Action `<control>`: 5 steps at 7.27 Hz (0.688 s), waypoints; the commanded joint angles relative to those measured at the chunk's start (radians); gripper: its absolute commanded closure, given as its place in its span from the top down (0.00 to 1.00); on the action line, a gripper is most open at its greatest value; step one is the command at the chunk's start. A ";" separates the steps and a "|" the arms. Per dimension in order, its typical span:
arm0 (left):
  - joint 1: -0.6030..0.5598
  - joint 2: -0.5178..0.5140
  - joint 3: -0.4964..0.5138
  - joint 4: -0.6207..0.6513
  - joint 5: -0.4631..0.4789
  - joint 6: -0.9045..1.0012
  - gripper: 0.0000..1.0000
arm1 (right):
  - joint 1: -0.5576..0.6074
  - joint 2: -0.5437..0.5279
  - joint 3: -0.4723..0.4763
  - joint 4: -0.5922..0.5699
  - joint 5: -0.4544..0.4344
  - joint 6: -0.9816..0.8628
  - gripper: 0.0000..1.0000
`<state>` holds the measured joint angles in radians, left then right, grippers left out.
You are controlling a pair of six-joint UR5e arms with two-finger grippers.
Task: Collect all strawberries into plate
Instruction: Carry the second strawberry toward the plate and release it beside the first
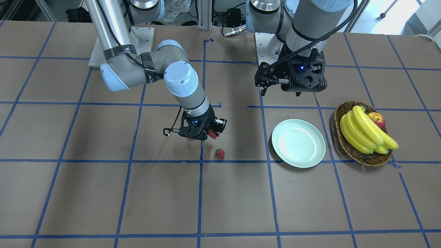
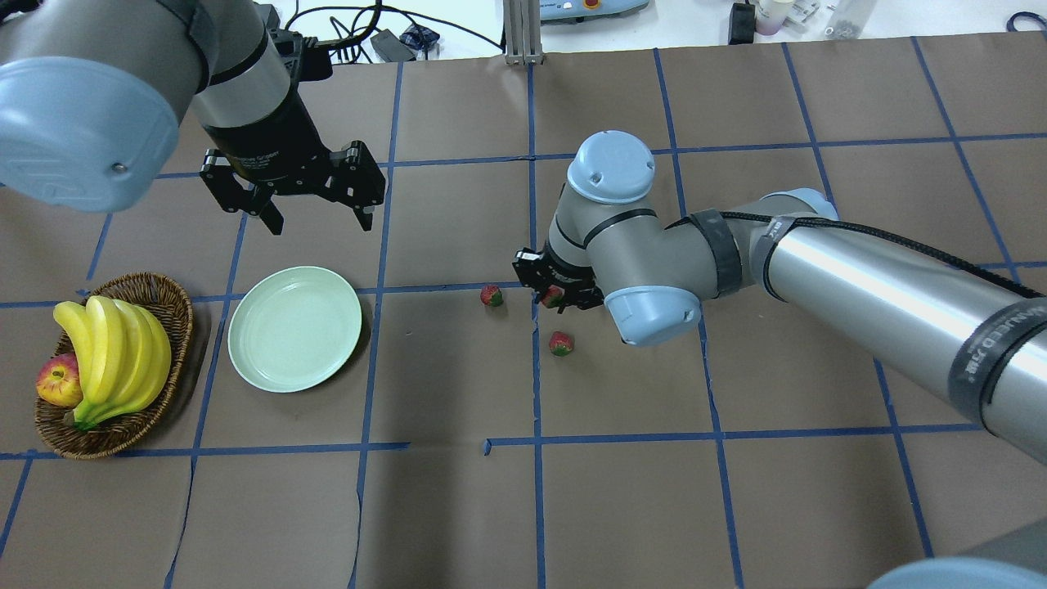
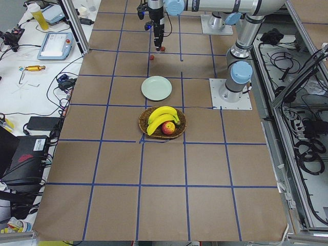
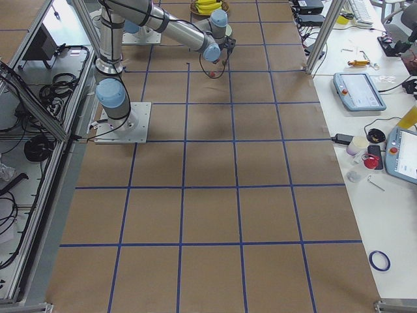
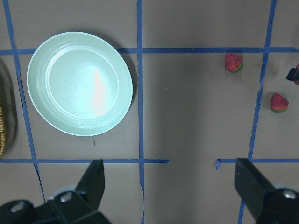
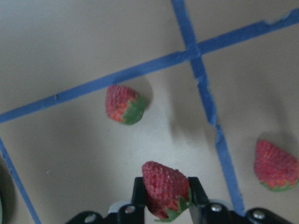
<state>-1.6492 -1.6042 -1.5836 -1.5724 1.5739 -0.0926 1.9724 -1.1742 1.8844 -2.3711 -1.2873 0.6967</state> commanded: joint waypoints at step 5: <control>0.000 0.003 -0.001 0.000 0.000 0.002 1.00 | 0.036 0.019 -0.021 0.067 -0.222 -0.005 1.00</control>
<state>-1.6490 -1.6020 -1.5841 -1.5724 1.5738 -0.0899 2.0192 -1.1314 1.8719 -2.3509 -1.3824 0.6968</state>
